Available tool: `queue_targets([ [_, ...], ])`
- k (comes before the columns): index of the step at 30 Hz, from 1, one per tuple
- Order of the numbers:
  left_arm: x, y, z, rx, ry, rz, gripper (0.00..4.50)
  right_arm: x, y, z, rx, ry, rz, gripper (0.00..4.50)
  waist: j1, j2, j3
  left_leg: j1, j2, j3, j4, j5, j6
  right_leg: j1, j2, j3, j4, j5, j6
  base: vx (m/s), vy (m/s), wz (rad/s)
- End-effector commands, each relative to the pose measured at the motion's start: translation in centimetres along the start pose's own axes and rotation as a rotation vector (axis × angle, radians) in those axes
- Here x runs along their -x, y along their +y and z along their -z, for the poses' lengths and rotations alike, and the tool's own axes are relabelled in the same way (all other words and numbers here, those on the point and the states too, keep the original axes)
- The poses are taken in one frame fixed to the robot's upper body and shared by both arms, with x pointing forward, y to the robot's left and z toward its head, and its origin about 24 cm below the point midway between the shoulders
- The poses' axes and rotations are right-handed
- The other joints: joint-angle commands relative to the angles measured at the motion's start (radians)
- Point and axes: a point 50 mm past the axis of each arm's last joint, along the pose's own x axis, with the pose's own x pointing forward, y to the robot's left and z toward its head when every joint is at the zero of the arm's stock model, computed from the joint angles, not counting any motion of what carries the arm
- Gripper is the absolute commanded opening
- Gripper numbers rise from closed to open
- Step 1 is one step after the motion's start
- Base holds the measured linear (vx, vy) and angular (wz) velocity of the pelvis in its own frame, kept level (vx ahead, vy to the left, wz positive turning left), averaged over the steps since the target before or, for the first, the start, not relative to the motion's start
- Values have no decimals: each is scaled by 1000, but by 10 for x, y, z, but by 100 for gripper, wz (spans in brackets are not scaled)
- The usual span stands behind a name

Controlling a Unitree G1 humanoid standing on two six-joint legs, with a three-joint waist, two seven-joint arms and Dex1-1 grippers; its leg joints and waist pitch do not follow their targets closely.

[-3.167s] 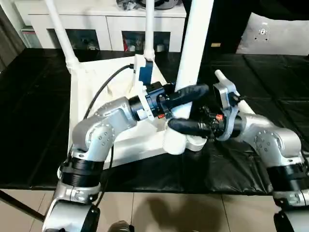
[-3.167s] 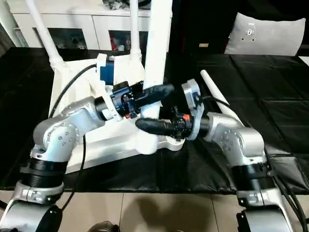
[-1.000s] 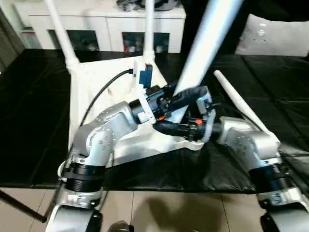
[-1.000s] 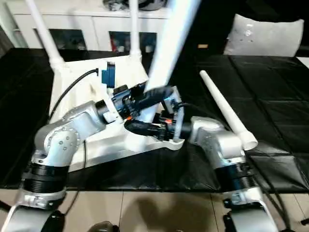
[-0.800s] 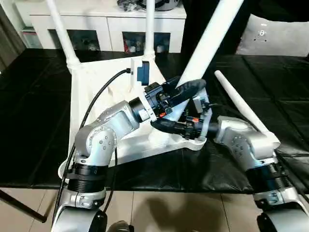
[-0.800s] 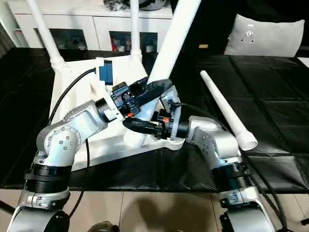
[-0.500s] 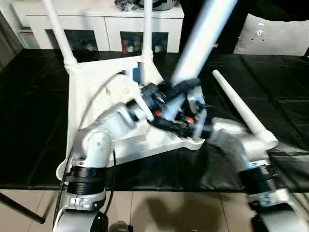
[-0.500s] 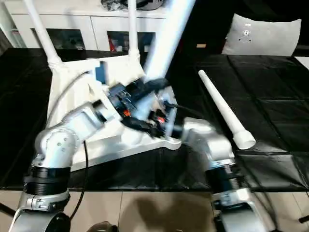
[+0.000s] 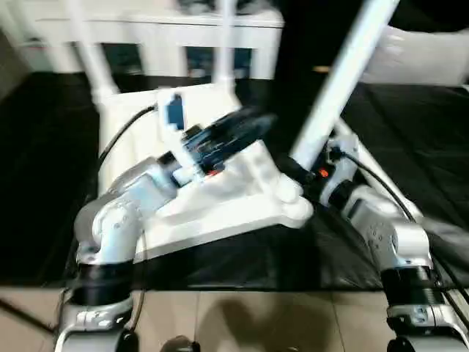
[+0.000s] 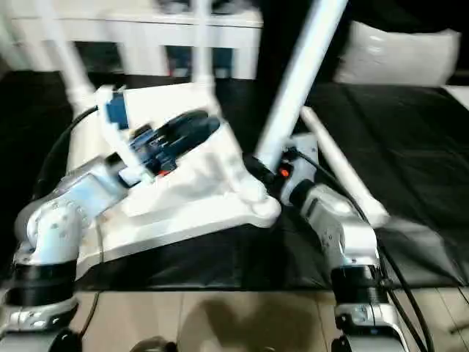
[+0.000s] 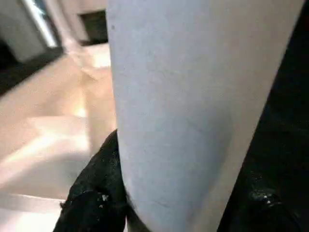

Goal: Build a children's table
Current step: Pick table leg

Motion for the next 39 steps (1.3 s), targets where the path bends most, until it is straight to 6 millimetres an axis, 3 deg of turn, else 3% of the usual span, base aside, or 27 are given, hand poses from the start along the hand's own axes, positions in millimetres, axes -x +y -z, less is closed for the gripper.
queue_targets([
  [1,6,5,1,-56,31,-57,293,1,-2,-6,28,-34,104,190,-1,2,-68,22,19,-6,-74,-226,-27,46,-55,34,-82,-234,-137,0,0,0],
  [6,16,14,15,-144,144,-121,293,3,-2,-10,37,-81,126,190,-1,7,-68,28,23,-9,-78,-254,-35,41,-52,35,-82,-249,-122,0,0,0],
  [13,24,22,39,-308,363,-130,293,5,-2,-4,21,-87,104,190,1,15,-69,30,25,-9,-80,-256,-42,40,-53,38,-77,-201,-138,0,0,0],
  [17,25,24,45,-317,389,-128,293,6,1,-2,85,-104,96,190,5,12,-70,29,25,-8,-79,-254,-41,41,-55,38,-77,-184,-149,0,0,0],
  [21,27,27,58,-371,476,-119,293,8,7,5,77,-23,-35,190,5,10,-66,31,25,-8,-81,-280,-32,41,-53,39,-80,-220,-146,0,0,0],
  [23,29,28,63,-389,509,-108,293,9,6,4,91,-31,-58,190,5,11,-66,32,26,-9,-81,-293,-32,41,-56,39,-83,-244,-139,0,0,0],
  [28,32,30,72,-410,600,-74,293,11,-2,1,100,-42,-67,189,8,6,-67,31,27,-9,-80,-271,-29,40,-57,39,-79,-221,-159,0,0,0],
  [35,32,33,76,-423,647,-51,224,11,-3,1,100,-34,-103,189,9,4,-67,30,27,-8,-80,-265,-22,41,-58,39,-79,-216,-172,0,0,0],
  [39,29,33,80,-413,671,-25,212,10,-1,1,93,-30,-123,189,10,2,-67,30,26,-8,-79,-263,-19,41,-60,39,-80,-234,-169,0,0,0],
])
